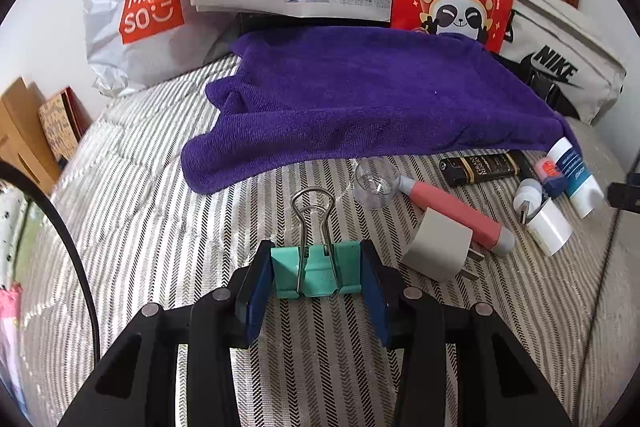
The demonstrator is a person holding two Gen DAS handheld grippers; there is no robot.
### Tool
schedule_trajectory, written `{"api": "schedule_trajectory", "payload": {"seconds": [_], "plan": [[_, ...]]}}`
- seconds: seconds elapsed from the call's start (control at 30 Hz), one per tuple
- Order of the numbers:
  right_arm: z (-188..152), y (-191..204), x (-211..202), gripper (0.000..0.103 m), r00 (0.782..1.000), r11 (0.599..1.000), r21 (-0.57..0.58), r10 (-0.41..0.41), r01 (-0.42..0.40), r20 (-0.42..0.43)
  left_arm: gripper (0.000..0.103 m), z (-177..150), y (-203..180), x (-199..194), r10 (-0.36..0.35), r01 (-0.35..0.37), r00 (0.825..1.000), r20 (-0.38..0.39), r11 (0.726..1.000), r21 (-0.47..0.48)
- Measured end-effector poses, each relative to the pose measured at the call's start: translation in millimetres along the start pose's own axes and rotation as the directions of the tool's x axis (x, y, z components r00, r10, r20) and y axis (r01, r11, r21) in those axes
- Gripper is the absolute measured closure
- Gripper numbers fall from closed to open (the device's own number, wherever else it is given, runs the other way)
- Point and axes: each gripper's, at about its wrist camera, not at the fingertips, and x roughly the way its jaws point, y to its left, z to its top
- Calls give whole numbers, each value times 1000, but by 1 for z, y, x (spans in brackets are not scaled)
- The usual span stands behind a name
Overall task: Organize rigid objects
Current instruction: 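Grasp the teal binder clip with the left tool while the right tool grasps the white-blue bottle, then carry the clip and bottle onto the purple towel and open both tools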
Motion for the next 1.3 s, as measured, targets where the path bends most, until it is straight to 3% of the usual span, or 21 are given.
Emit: {"api": "schedule_trajectory", "payload": {"seconds": [0.1,0.23,0.33,0.6,0.7,0.83,1.3], "plan": [[7,5,11,13,1000,999,-36,6,-5,16,63,-1,1,0,-4,4,1000,0,1000,-3],[11,11,29,35,999,993,-108,-46,46,3,62,-1,1,0,-2,2,1000,0,1000,-2],[8,9,34,47,1000,991,-127,-30,29,-5,62,-1,1,0,-2,2,1000,0,1000,-1],[11,3,44,53,1000,987,-158,16,-13,18,62,-1,1,-1,-3,3,1000,0,1000,-2],[13,3,52,67,998,988,-142,62,-61,6,62,-1,0,0,-3,3,1000,0,1000,-2],[8,2,50,67,996,989,-135,68,-61,52,62,-1,0,0,-3,3,1000,0,1000,-2],[-8,-13,27,67,994,991,-87,104,-102,28,63,-1,5,-2,-24,24,1000,-8,999,-25]]}}
